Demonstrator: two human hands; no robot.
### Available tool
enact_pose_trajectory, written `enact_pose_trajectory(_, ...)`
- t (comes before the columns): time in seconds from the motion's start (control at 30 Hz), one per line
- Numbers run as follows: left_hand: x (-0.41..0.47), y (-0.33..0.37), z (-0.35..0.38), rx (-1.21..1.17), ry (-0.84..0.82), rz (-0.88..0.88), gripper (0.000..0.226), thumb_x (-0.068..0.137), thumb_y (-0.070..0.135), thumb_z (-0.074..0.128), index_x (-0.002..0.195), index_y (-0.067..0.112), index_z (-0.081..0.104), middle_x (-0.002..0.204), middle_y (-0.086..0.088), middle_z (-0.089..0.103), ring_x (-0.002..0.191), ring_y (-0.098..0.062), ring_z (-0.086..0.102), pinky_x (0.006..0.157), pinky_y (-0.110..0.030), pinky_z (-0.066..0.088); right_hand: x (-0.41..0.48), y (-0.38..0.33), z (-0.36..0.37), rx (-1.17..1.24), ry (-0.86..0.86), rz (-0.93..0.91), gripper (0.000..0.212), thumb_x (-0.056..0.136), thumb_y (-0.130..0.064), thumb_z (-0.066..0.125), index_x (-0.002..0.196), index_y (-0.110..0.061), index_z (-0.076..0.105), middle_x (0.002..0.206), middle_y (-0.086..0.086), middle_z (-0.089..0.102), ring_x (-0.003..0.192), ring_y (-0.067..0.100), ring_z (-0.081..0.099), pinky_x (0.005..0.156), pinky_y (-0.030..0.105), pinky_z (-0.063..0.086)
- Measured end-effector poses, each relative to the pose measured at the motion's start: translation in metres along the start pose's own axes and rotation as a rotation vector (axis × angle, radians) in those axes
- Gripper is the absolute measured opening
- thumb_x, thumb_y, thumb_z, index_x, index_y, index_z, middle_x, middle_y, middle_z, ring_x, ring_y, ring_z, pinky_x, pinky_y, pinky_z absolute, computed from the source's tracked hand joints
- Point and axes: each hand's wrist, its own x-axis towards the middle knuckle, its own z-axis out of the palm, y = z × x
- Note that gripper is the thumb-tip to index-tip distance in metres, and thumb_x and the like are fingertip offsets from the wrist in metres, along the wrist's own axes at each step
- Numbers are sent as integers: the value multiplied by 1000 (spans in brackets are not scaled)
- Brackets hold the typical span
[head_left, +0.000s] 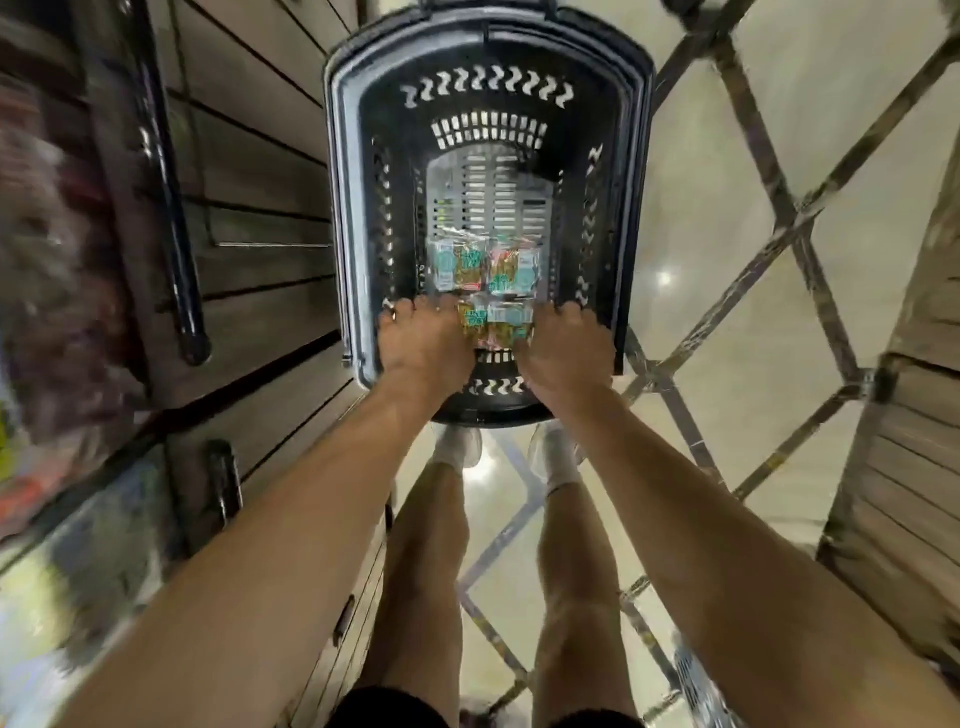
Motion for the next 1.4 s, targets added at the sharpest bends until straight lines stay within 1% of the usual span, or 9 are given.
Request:
enact_pose_trajectory(0.23,116,-20,71,-342,-37,-66,41,102,42,59,134,17,52,106,-5,67,98,-30,66,82,-41,56,80,7,78,185,-4,111,41,105,-33,47,135,-5,52,124,17,61,110,32,63,88,46,57)
enact_pose_trajectory(0.47,206,-24,99,-615,114,-253,71,104,43,60,152,-3,36,134,-27,62,126,-44,59,97,-44,49,154,16,140,611,33,331,55,103,-48,56,141,-8,49,123,4,62,105,21,65,83,36,57)
enact_pose_trajectory(0.57,226,-21,111,-685,117,-252,63,98,46,69,139,3,48,128,-22,66,119,-42,62,94,-44,53,173,11,148,666,-37,354,58,104,-48,57,141,-4,47,121,9,66,105,26,68,85,37,58)
enact_pose_trajectory(0.7,233,-22,115,-680,129,-310,66,90,44,79,136,6,51,133,-17,64,124,-38,61,100,-46,53,187,12,153,646,-54,399,50,105,-33,62,141,-2,48,124,14,66,105,28,67,76,31,51)
enact_pose_trajectory(0.83,234,-18,117,-646,150,-311,60,88,43,81,129,7,56,130,-14,63,120,-34,62,99,-44,54,187,11,152,617,42,423,50,100,-30,66,139,-2,50,130,16,62,115,34,64,92,43,57)
enact_pose_trajectory(1.0,228,-22,114,-768,135,-323,47,81,44,87,110,18,62,115,-6,68,102,-24,67,92,-44,59,183,8,147,693,47,447,61,95,-35,72,142,-6,48,132,12,58,113,29,63,92,44,58)
enact_pose_trajectory(1.1,221,-26,110,-872,106,-311,46,78,39,91,98,25,52,104,-4,69,91,-27,72,83,-47,62,181,9,147,801,35,480,57,94,-33,75,138,-9,50,121,5,67,100,22,68,77,34,59)
enact_pose_trajectory(1.2,212,-27,105,-1000,69,-291,45,79,29,92,90,26,48,99,-3,68,87,-26,74,78,-46,64,175,11,143,863,53,462,44,95,-26,76,129,-12,52,109,-3,64,83,9,62,56,15,41)
enact_pose_trajectory(1.4,194,-30,95,-1184,117,-323,41,84,16,87,92,24,48,97,-1,65,89,-23,72,84,-48,63,162,4,132,1052,-7,400,25,94,-24,74,117,-19,67,113,1,68,91,12,68,65,19,53)
